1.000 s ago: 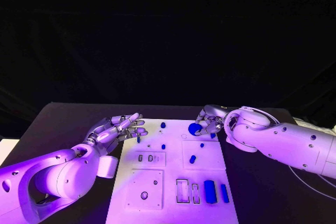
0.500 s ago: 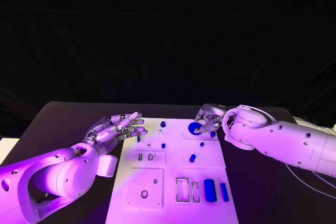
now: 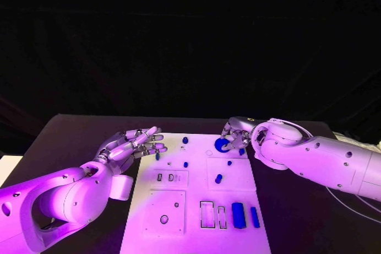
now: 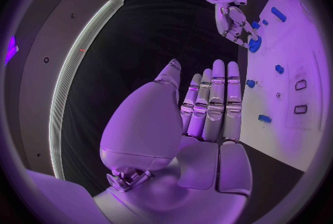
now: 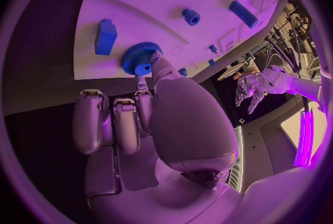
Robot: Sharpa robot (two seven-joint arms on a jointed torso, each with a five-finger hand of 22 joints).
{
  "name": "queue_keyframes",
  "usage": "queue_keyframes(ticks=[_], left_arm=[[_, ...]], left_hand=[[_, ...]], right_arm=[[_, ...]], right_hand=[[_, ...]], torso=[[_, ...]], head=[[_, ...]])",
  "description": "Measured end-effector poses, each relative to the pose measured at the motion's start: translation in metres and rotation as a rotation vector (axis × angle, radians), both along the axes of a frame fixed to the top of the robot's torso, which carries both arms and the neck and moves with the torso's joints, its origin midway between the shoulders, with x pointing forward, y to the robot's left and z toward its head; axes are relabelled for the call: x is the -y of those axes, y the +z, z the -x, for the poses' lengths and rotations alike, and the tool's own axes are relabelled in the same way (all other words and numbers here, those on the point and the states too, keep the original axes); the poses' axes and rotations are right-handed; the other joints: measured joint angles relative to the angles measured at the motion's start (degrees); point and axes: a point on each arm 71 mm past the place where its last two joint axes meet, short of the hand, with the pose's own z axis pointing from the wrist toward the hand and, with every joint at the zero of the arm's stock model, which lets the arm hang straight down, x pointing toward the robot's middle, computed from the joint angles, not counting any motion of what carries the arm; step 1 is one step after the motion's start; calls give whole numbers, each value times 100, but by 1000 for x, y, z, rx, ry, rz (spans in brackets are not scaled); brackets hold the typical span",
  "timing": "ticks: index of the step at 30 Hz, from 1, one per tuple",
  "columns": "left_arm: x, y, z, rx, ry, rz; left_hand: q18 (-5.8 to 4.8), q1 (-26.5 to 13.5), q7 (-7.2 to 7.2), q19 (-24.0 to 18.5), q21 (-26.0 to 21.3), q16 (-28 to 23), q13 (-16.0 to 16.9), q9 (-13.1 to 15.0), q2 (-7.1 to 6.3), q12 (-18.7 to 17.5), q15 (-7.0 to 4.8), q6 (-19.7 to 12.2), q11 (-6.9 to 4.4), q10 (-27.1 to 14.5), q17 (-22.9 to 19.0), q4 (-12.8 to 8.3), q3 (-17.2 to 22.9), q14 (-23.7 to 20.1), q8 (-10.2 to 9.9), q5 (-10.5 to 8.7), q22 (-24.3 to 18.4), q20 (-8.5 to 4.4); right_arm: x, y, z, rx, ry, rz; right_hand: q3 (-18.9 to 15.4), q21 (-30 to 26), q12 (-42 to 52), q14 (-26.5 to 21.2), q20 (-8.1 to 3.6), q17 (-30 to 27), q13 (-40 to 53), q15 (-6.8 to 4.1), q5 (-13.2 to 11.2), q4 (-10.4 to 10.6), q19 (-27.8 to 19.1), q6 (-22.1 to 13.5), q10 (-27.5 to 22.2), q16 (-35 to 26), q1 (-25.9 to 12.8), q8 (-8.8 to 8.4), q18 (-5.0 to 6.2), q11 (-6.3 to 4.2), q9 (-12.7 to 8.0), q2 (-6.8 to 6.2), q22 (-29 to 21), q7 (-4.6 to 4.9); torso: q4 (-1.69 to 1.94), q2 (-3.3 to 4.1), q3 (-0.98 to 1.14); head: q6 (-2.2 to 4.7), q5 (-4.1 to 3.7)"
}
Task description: Assemble the parts on the task board
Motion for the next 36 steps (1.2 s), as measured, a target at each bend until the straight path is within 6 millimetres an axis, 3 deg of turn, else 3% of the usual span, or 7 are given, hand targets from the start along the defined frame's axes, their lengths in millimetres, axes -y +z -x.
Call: queue_keyframes(ticks=[6,10,15,29,36], left_arm=[[0,0,0,-1,-1,0],[0,0,0,-1,-2,0],[0,0,0,-1,-3,1],[2,0,0,-2,-10,3],[4,0,0,-3,-15,5]], left_hand=[[0,23,0,0,0,0,0,0,23,0,0,0,0,0,0,0,0,0,0,0,-6,0],[0,23,0,0,0,0,0,0,23,-1,0,0,0,0,0,0,0,0,0,0,-6,0],[1,45,0,0,0,0,0,0,45,-30,0,0,0,0,8,-16,16,0,0,0,-13,0],[0,45,0,0,0,0,0,0,45,-30,0,0,0,0,7,-16,16,0,0,0,-12,0],[0,45,0,0,0,0,0,0,45,-30,0,0,0,0,7,-16,16,0,0,0,-12,0]], right_arm=[[-4,0,3,28,21,11],[-10,0,8,49,40,7],[-21,0,14,70,73,-10],[-92,17,20,153,211,-90],[-118,10,18,151,243,-90]], right_hand=[[243,44,67,16,-50,0,-3,-43,-15,-69,49,23,2,0,11,10,0,-2,-6,1,94,20],[399,88,69,20,-82,-1,-8,-82,214,-119,82,23,35,32,10,10,0,-34,-7,2,185,20],[480,117,75,21,-102,-1,-10,-83,284,-131,102,25,64,32,2,10,0,-64,-7,10,233,18],[637,117,34,20,-102,3,-10,-82,340,-197,102,26,93,32,-30,10,0,-92,-24,41,250,17],[684,116,-11,19,-102,3,-5,-81,339,-242,102,26,93,32,-31,10,1,-93,-23,41,258,17]], torso=[[2,0,0],[8,-1,0],[12,-1,-2],[32,-2,-9],[34,-1,-12]], head=[[0,-5],[8,-13],[18,-16],[25,25],[2,72]])
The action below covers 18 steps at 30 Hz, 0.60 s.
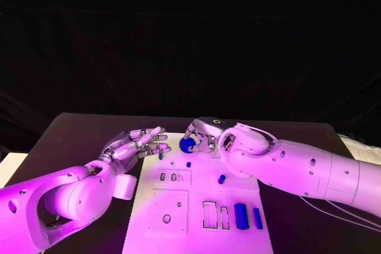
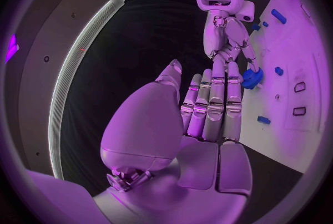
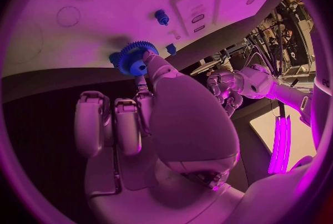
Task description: Assemble the parts on the task board
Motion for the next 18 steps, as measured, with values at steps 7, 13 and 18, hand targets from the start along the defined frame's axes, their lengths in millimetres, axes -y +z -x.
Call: queue_keyframes(ticks=[7,13,18], left_arm=[[1,0,0,-1,-3,1],[1,0,0,-1,-4,1],[2,0,0,-2,-7,2]], left_hand=[[-1,0,0,0,-23,-28,0,0,0,0,0,0,0,0,6,-16,-16,0,0,0,-5,0],[0,0,0,0,-23,-28,0,0,0,0,0,0,0,0,5,-16,-16,0,0,0,-5,0],[0,0,0,0,-23,-28,0,0,0,0,0,0,0,0,5,-16,-16,0,0,0,-5,0]], right_arm=[[-10,-6,-2,-6,10,12],[-13,-9,-6,-9,3,35],[-15,-12,-8,-12,-3,59]], right_hand=[[65,0,-93,0,0,0,57,0,-2,-15,0,0,19,0,-48,0,0,-19,0,-33,0,0],[114,0,-121,0,21,-1,57,0,-81,-16,21,1,19,0,-171,-6,0,-19,0,-45,-1,-1],[174,-1,-123,0,21,-1,55,1,-116,0,20,1,19,0,-258,-38,0,-20,0,-18,-1,-1]], torso=[[8,5,0],[9,7,-2],[11,10,3]], head=[[-7,15],[-18,23],[-27,27]])
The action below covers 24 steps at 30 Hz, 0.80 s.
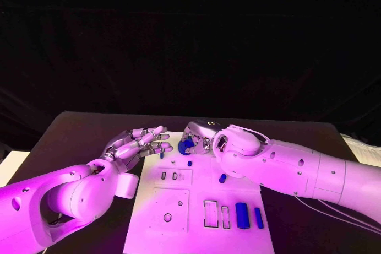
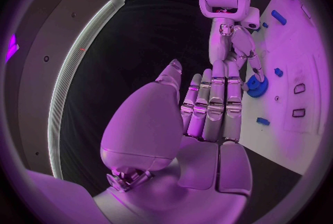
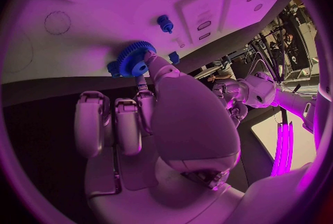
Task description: Assemble the parts on the task board
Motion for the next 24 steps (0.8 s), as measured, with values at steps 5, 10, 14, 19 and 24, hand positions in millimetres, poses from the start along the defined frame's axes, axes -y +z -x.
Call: queue_keyframes(ticks=[5,10,14,19,24], left_arm=[[0,0,0,0,1,-1],[0,0,-1,-1,1,-1],[-1,0,-1,-1,1,-1],[-1,0,-1,-1,0,-1],[-1,0,0,-2,1,-1]], left_hand=[[0,0,0,0,0,0,0,0,0,0,0,0,0,0,0,0,0,0,0,0,0,0],[0,0,0,0,0,0,0,0,0,0,0,0,0,0,-1,0,0,0,0,0,0,0],[0,0,0,0,0,0,0,0,0,0,0,0,0,0,-1,0,0,0,0,0,1,0],[0,0,0,0,0,0,0,0,0,0,0,0,0,0,-1,0,0,0,0,0,1,0],[-1,0,0,0,0,0,0,0,0,0,0,0,0,0,0,-10,10,0,0,0,1,0]], right_arm=[[0,-1,-1,7,-11,17],[1,-3,-1,12,-21,28],[1,-4,-2,8,-22,31],[2,-5,-2,-7,-21,36],[3,-7,-2,-37,-24,42]], right_hand=[[35,0,-159,0,0,0,-24,0,-54,35,0,0,-61,-32,-196,-90,0,18,0,-42,-11,-1],[72,-4,-311,7,76,-1,-118,96,-446,86,12,-306,-160,-32,-438,-335,1,117,10,-120,-19,77],[-154,-4,-431,0,161,-1,-127,168,-509,306,24,-793,-217,-32,-744,-389,0,216,-58,-309,-18,164],[-630,-4,-435,0,206,-1,-117,207,-299,819,19,-878,-216,-32,-1124,-389,1,257,-33,-404,-13,197],[-928,39,-324,0,206,-2,-89,207,108,893,19,-667,-190,-32,-1318,-351,1,234,-13,-248,47,131]], torso=[[3,1,3],[1,1,4],[-5,1,6],[-4,1,7],[-3,1,7]], head=[[-2,0],[-4,3],[-2,4],[4,1],[3,-3]])
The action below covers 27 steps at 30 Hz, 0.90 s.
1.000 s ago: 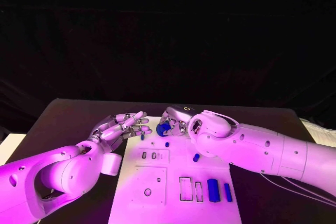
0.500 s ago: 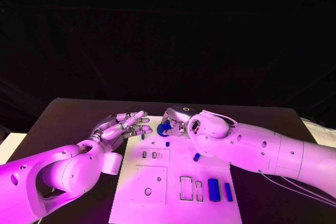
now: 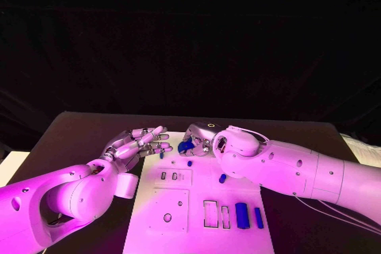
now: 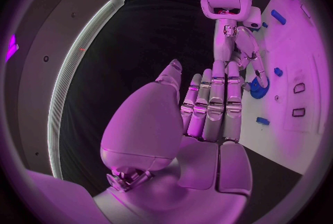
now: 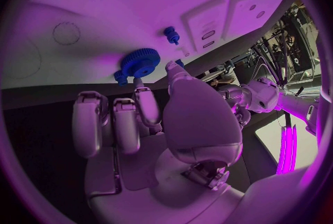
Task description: Assemble the parts on the task board
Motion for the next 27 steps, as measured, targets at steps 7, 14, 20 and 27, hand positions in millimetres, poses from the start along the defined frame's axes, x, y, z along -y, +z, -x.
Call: queue_keyframes(ticks=[7,14,20,27], left_arm=[[0,0,0,-1,0,-1],[-1,0,0,-2,1,-1],[-2,0,0,-2,3,-2],[-4,0,0,-3,6,-4]], left_hand=[[0,0,0,0,0,0,0,0,0,0,0,0,0,0,4,-5,5,0,-11,0,-5,0],[0,19,0,0,0,0,0,0,19,0,0,0,0,0,4,-5,5,0,-22,0,-5,0],[0,22,0,0,0,0,0,0,22,0,0,0,0,0,9,-5,5,0,-22,0,-4,0],[0,22,0,0,0,0,0,0,22,0,0,0,0,0,8,-7,7,0,-22,0,-9,0]], right_arm=[[5,1,-3,-28,-13,-5],[9,0,-4,-41,-26,-16],[17,-3,-2,-27,-35,-39],[43,2,5,-2,6,-154]], right_hand=[[-76,0,60,0,0,0,0,0,117,6,0,161,41,23,-5,67,0,-37,32,129,32,-36],[-119,0,67,0,-15,-1,0,0,175,-24,15,179,41,23,-26,85,0,-37,28,184,39,-53],[-182,23,67,0,-15,0,-1,0,275,-87,14,188,41,23,109,41,0,-37,8,247,61,-23],[-159,23,-15,0,-14,4,1,0,429,-236,14,47,38,22,460,-4,-91,-34,-21,300,87,13]], torso=[[1,0,0],[1,0,0],[2,-1,-1],[-7,-8,3]], head=[[-4,-7],[-5,-11],[1,-15],[20,-10]])
